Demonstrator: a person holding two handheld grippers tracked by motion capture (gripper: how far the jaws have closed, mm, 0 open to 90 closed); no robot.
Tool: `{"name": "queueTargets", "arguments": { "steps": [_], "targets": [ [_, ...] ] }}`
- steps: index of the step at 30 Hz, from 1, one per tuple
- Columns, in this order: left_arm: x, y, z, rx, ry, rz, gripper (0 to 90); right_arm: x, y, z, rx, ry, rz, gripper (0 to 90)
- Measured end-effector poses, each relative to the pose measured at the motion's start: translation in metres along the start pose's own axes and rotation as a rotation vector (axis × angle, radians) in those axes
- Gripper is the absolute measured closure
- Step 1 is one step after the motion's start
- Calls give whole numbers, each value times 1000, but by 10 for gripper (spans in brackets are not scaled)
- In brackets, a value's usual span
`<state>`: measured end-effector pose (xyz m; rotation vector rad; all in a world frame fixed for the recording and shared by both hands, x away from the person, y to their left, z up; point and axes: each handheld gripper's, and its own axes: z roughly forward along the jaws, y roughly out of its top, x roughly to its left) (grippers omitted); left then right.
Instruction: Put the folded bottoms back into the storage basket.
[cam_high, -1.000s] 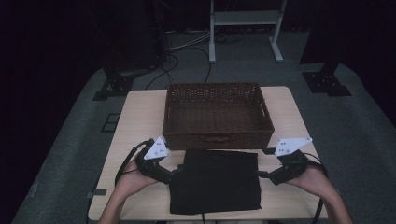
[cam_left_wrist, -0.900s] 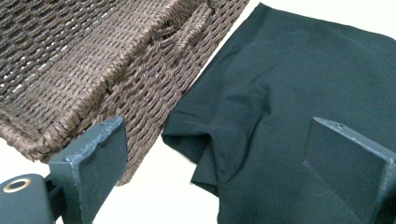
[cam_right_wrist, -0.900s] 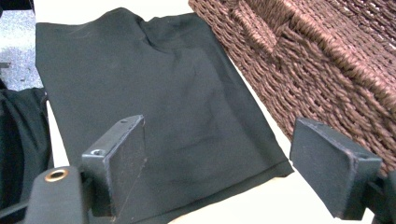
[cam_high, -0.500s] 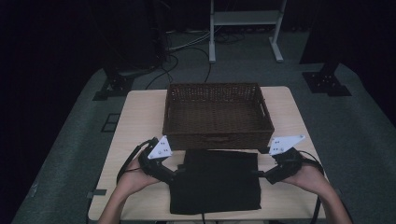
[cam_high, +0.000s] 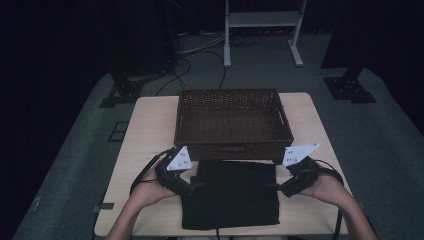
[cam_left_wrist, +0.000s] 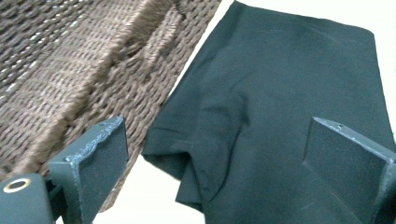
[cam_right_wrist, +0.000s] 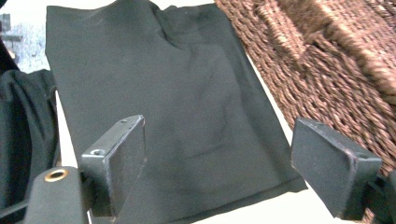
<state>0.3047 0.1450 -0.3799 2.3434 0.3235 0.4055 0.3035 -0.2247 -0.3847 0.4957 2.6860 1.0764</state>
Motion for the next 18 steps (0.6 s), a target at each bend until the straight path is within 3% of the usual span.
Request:
{"name": "queueTargets", "arguments": {
  "steps": [18],
  "targets": [
    [-11,10,41,75,-111,49,57,5,10,35,107,71,-60,174]
  ]
}}
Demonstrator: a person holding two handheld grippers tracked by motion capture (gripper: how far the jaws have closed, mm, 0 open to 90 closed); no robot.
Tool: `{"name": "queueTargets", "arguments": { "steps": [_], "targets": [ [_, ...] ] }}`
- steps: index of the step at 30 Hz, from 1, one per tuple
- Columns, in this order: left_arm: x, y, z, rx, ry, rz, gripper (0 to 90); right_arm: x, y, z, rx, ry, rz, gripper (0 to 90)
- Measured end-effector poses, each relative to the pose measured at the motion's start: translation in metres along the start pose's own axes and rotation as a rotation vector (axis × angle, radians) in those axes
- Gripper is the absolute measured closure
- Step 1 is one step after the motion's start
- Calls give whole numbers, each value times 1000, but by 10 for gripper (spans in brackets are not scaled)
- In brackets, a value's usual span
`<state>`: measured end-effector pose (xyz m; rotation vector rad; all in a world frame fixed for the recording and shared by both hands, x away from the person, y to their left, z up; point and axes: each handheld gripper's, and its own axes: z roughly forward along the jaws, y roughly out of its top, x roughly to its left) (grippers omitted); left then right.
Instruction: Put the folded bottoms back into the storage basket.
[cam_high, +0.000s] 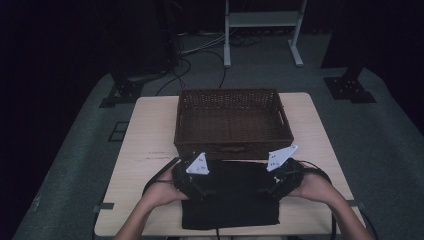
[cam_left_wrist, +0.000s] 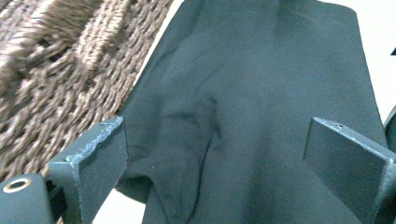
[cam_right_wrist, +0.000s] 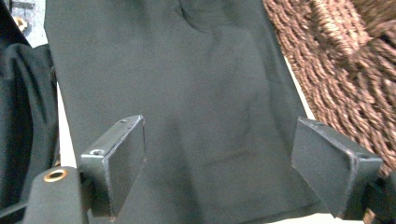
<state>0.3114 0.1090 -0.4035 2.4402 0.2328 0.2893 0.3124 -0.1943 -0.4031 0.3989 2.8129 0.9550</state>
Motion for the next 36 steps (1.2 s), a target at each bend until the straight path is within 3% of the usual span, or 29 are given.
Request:
{"name": "queueTargets", "arguments": {
  "steps": [5,25,36],
  "targets": [
    [-1,1,11,17,-18,3,57,1,2,9,21,8,-23,170],
    [-3,-7,39,69,-51,-5,63,-1,4,39,69,45,-25,168],
    [-2,-9,58,119,-96,-20,67,0,-1,64,142,65,-39,165]
  ]
}}
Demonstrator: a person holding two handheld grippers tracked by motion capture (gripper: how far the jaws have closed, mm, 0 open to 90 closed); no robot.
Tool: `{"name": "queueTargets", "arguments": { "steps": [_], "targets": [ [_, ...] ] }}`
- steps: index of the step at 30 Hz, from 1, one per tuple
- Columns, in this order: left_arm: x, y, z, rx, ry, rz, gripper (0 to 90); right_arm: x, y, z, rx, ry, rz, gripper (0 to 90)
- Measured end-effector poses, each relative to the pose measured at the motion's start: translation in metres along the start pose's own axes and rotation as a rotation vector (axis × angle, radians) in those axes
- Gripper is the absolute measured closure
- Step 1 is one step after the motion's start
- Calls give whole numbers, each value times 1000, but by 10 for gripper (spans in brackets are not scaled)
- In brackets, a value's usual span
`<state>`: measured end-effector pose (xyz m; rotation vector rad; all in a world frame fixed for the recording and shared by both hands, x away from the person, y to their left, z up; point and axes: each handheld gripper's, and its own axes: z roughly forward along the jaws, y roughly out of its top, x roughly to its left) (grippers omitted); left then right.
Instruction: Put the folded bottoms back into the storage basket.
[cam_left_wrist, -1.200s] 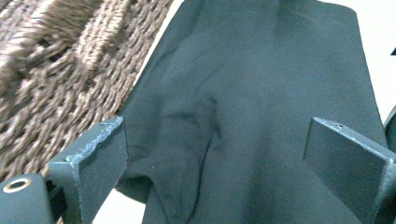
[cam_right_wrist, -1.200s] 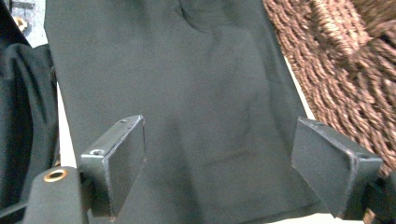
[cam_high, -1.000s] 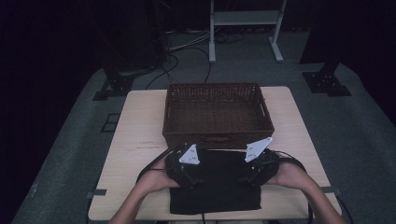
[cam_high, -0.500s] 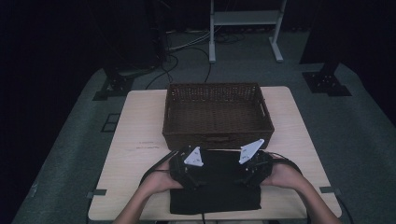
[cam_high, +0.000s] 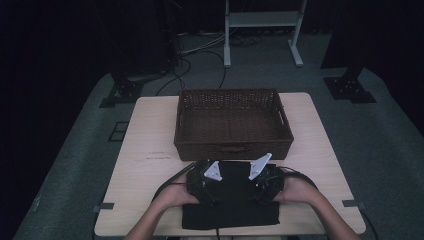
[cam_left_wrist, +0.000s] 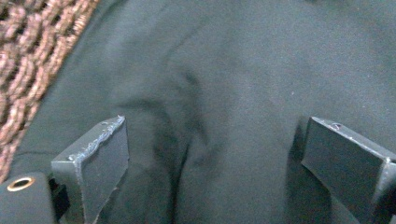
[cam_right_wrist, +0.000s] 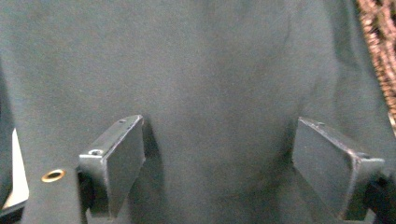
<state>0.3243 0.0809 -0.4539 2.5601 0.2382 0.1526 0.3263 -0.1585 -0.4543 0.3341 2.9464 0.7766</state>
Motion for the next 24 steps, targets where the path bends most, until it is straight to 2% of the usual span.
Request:
{"name": "queueTargets", "arguments": {
  "steps": [4,10,13,15,16,20,24],
  "targets": [
    [2,-1,5,16,-18,-16,73,-1,-1,4,5,7,8,162],
    [4,-2,9,31,-49,-41,97,0,-2,12,24,11,-4,146],
    [7,-3,12,34,-77,-70,123,-2,-3,15,29,24,9,143],
    [10,-4,13,33,-104,-107,155,-1,-2,17,35,19,19,142],
    [11,-4,14,32,-112,-122,193,0,-2,17,34,13,23,142],
    [15,-4,16,32,-130,-152,210,-1,-5,18,20,22,36,143],
    [17,0,17,56,-130,-151,249,0,-3,18,29,22,31,164]
  ]
}}
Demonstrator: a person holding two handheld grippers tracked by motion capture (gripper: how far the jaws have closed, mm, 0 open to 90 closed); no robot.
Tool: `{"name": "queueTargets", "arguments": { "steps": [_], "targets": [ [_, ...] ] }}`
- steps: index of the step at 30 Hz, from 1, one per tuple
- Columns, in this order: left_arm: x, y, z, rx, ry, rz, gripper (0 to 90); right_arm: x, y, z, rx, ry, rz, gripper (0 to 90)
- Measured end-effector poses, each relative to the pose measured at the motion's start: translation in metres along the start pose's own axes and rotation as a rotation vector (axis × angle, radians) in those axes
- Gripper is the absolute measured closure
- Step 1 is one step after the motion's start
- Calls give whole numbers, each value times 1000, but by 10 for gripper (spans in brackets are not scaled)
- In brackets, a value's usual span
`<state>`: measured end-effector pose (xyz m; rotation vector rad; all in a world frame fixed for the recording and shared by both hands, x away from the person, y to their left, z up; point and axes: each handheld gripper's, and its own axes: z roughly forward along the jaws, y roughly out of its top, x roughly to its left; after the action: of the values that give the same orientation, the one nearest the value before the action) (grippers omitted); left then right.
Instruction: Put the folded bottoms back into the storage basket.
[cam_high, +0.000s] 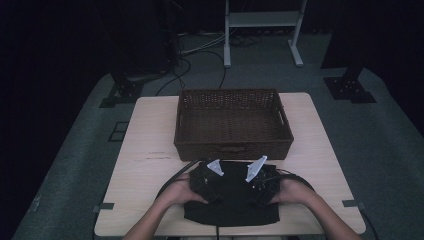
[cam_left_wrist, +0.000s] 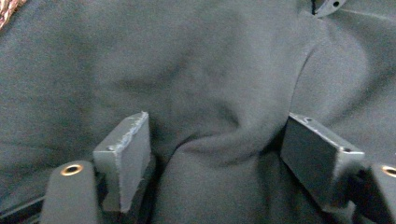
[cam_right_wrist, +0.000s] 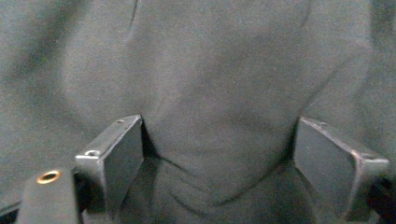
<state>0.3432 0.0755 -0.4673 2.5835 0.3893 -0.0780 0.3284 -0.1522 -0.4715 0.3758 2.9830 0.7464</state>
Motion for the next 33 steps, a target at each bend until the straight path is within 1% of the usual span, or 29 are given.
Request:
{"name": "queueTargets", "arguments": {
  "steps": [3,5,7,10,13,15,17,20,22,23,25,28,30,32,33],
  "targets": [
    [3,4,1,7,7,9,312,0,2,0,10,0,-4,180],
    [5,5,1,6,7,6,338,-1,3,0,11,3,-6,210],
    [7,6,1,3,7,-4,364,-3,3,-1,7,5,-4,256],
    [10,7,0,4,5,-6,413,-7,4,-2,1,3,0,350],
    [13,9,0,9,-7,-15,447,-10,5,-3,0,4,9,427],
    [12,13,0,31,-6,-2,473,-11,8,-4,13,3,9,459],
    [12,15,0,40,-11,7,504,-10,11,-4,33,6,7,495],
    [11,17,0,50,-25,31,552,-11,13,-4,45,14,6,522],
    [10,17,0,48,-38,42,584,-12,13,-4,47,20,13,538],
    [10,17,0,46,-38,50,609,-13,13,-4,47,26,15,549],
    [9,16,0,40,-38,59,627,-13,14,-4,47,31,9,571],
    [9,14,0,28,-45,54,644,-12,13,-5,42,23,5,617],
    [9,12,-1,6,-50,42,655,-12,12,-6,34,23,12,642],
    [9,9,-1,-17,-45,40,665,-13,11,-6,21,26,22,658],
    [8,8,-1,-24,-40,42,671,-13,10,-6,14,25,17,665]
  ]
}}
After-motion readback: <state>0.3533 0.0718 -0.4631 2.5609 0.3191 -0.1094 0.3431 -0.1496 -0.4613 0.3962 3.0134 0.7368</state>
